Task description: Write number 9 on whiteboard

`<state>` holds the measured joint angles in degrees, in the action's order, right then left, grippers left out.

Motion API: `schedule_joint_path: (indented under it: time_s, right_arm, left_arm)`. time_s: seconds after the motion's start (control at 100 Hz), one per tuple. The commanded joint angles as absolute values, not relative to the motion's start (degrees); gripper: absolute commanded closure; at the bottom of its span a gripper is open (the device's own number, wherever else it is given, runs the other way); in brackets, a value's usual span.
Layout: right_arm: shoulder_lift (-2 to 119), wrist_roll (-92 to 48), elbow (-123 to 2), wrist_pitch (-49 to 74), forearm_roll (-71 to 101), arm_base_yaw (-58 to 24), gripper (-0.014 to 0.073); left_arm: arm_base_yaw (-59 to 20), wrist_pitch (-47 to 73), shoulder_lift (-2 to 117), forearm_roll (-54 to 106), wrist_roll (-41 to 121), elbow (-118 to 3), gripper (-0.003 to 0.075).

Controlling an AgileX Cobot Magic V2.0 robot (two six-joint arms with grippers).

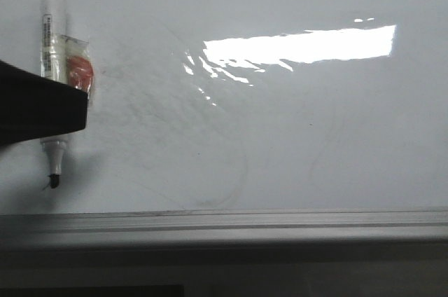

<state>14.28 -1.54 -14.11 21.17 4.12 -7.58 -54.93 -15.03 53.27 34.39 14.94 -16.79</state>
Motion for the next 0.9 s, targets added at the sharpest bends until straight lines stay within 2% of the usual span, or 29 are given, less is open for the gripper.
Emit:
schedule_joint_path:
  time_s: [0.0,0.08,0.38,0.65,0.72,0.84,0.89]
  right_arm:
    - [15.38,-1.70,-16.08,16.97,4.03,-7.74,0.0657]
    - [15.38,-1.70,-16.08,17.21,4.03,-7.74,0.0657]
    - [15.38,-1.70,-16.91,19.95,3.93,-11.06,0.0657]
    - [22.97,-2.04,-23.57,25.50,5.53,-26.75,0.0643]
    - [26.85,-2.14,-26.20,25.62,6.31,-32.06,0.0578]
    - [34.54,-2.65,-31.18,23.93,6.31,-41.68,0.0394]
    - [37.69,-2.65,-33.66,22.87,6.31,-45.45,0.0342]
  left_arm:
    - [-55.32,-18.86,54.63,34.51,14.97,-19.07,0.0294]
    - [-55.32,-18.86,55.78,36.69,14.97,-19.17,0.0355]
    - [-55.21,-18.07,56.38,39.95,15.60,-19.17,0.0740]
    - [-55.42,-15.75,55.89,35.69,15.60,-19.57,0.0741]
    - [-55.81,-13.61,55.32,31.37,15.60,-20.49,0.0741]
    - [-56.03,-10.59,54.86,19.48,15.60,-22.28,0.0741]
    - [-56.03,-9.94,54.86,15.92,15.60,-23.05,0.0741]
